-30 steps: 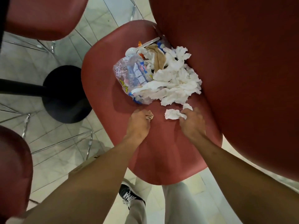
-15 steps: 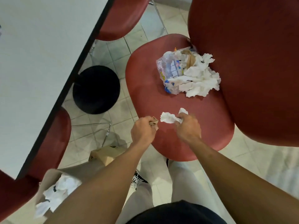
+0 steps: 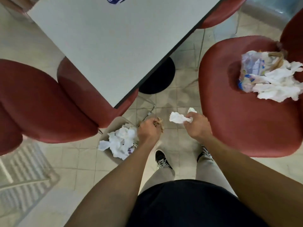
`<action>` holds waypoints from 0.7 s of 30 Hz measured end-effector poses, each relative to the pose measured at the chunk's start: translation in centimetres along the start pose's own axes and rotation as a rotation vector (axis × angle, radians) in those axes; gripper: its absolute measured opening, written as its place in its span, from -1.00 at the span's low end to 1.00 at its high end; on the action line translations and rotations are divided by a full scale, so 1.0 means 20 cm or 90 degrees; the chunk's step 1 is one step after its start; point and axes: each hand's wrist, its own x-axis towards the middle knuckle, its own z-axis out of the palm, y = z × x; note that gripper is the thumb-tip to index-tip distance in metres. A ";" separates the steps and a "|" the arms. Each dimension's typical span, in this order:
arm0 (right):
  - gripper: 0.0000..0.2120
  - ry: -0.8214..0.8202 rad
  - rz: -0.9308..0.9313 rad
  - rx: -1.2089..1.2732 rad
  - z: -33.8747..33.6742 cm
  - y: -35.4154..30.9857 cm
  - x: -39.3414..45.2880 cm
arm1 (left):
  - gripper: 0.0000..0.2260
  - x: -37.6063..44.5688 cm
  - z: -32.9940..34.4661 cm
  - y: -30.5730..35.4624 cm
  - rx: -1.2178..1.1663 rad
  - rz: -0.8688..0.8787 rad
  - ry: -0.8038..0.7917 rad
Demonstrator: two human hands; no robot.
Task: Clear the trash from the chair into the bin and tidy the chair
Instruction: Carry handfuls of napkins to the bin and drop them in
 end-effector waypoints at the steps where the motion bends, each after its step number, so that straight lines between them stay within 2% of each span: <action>1: -0.77 -0.013 -0.024 -0.012 0.06 -0.06 -0.01 | -0.86 0.00 -0.04 -0.08 -0.002 -0.023 0.010; 5: -0.74 -0.060 -0.075 -0.038 0.30 -0.29 -0.07 | -0.84 0.00 -0.16 -0.40 -0.035 -0.124 0.030; 9: -0.73 -0.102 -0.107 -0.037 0.53 -0.47 -0.13 | -0.78 -0.02 -0.24 -0.70 -0.059 -0.175 0.048; 15: -0.70 -0.141 -0.110 -0.002 0.76 -0.67 -0.18 | -0.74 -0.03 -0.25 -0.94 -0.126 -0.177 0.035; 21: -0.56 -0.219 -0.134 -0.013 0.88 -0.84 -0.20 | -0.60 -0.04 -0.25 -1.03 -0.010 -0.156 0.003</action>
